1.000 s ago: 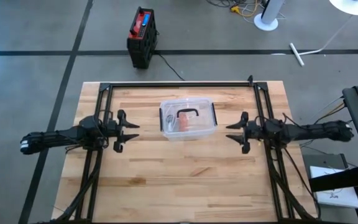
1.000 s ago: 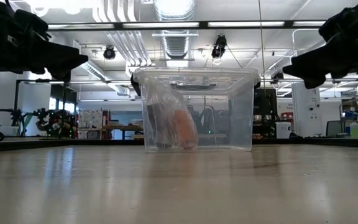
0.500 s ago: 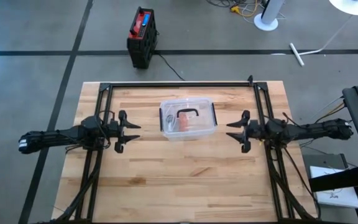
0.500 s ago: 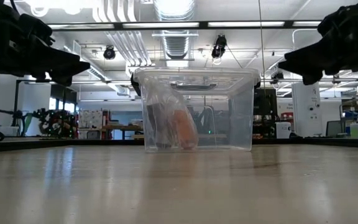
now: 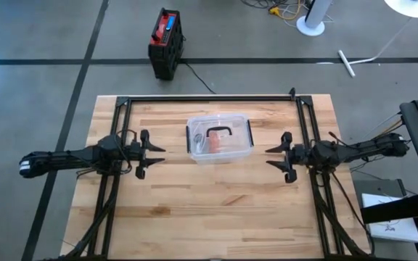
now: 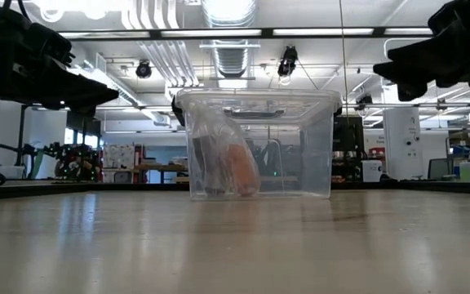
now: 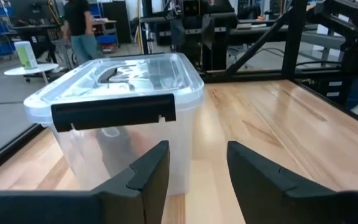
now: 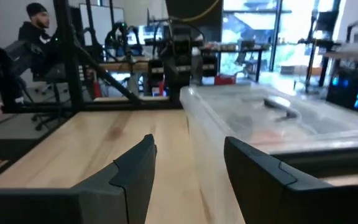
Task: Roll bandage
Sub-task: Return to Home Position
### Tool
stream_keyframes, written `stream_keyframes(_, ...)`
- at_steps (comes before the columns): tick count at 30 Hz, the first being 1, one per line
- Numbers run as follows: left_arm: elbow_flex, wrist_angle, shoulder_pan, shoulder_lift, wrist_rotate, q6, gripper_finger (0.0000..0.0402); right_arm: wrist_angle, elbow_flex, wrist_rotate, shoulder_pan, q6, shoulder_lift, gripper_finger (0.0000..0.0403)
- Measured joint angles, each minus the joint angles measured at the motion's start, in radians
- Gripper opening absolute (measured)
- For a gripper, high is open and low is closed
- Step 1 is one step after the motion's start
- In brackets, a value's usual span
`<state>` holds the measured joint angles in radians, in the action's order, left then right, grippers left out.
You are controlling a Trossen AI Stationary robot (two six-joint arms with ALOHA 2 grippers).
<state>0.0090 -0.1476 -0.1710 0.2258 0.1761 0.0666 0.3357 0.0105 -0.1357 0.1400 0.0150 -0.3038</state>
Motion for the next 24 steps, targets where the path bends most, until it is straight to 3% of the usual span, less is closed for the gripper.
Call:
stream_keyframes(5, 0.000, -0.001, 0.000, 0.014, 0.019, -0.006, 0.0145, 0.017, 0.000, -0.005, -0.001, -0.055, 0.065, 0.0186)
stream_keyframes(12, 0.000, -0.012, 0.000, 0.007, 0.074, -0.001, 0.0142, -0.213, 0.000, -0.007, -0.001, -0.031, 0.302, 0.0186)
stream_keyframes(24, 0.000, -0.036, 0.000, 0.007, 0.072, 0.013, 0.0169, -0.231, 0.000, -0.024, -0.001, -0.038, 0.293, 0.0186)
